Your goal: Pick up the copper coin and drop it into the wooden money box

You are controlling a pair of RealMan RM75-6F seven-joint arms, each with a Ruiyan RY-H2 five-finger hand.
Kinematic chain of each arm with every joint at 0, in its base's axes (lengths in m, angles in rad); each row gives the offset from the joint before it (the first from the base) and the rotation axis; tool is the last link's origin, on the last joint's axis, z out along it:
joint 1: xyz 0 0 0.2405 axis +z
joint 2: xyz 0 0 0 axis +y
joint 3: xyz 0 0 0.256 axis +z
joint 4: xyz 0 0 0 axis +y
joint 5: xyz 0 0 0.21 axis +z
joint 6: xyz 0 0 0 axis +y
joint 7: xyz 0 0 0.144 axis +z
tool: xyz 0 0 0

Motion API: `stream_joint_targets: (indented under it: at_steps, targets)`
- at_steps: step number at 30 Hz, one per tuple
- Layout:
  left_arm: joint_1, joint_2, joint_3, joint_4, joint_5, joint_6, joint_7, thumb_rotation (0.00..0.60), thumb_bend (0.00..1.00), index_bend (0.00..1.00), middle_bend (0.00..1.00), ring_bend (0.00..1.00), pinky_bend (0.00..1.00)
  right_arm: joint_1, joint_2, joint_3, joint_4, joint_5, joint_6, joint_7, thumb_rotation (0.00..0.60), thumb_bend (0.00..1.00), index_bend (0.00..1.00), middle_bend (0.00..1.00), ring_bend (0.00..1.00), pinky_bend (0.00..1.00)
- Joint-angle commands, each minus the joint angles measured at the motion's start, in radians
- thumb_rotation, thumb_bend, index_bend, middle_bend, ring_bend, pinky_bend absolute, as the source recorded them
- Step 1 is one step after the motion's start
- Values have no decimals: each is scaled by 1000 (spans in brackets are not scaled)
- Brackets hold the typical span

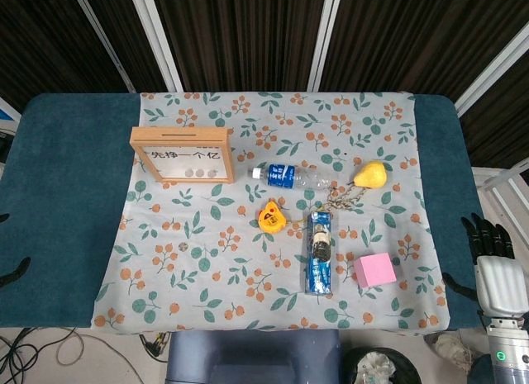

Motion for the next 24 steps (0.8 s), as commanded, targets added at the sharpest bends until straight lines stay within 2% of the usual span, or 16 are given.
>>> stream_joint_targets:
  at_steps: [1, 8, 13, 15, 17, 19, 21, 24]
  targets:
    - [-1, -1, 0, 0, 0, -2, 1, 600, 158, 192, 0, 0, 0, 0, 0, 1, 0, 2, -1, 1, 600, 238, 0, 0, 0, 0]
    - [-24, 5, 4, -13, 0, -54, -17, 600, 150, 191, 0, 0, 0, -2, 9, 2, -2, 5, -1, 5, 600, 237, 0, 0, 0, 0]
    - [-114, 42, -12, -61, 14, -192, -21, 600, 120, 191, 0, 0, 0, -4, 12, 7, -4, 9, 4, 11, 600, 237, 0, 0, 0, 0]
    - [-187, 56, -31, -86, 9, -289, 10, 600, 103, 185, 0, 0, 0, -6, 14, 9, -5, 11, 9, 12, 600, 237, 0, 0, 0, 0]
    - [-259, 65, -51, -109, -34, -391, 63, 600, 96, 166, 0, 0, 0, -7, 15, 9, -6, 13, 9, 12, 600, 237, 0, 0, 0, 0]
    - [-381, 38, -68, -119, -100, -557, 157, 600, 91, 155, 0, 0, 0, -6, 14, 8, -4, 17, 3, 9, 600, 237, 0, 0, 0, 0]
    - [-437, 18, -78, -121, -190, -618, 218, 600, 91, 151, 0, 0, 0, -5, 12, 9, -2, 20, 0, 8, 600, 237, 0, 0, 0, 0]
    - [-494, -22, -74, -119, -263, -656, 281, 600, 91, 151, 0, 0, 0, -4, 10, 9, 0, 23, -3, 6, 600, 238, 0, 0, 0, 0]
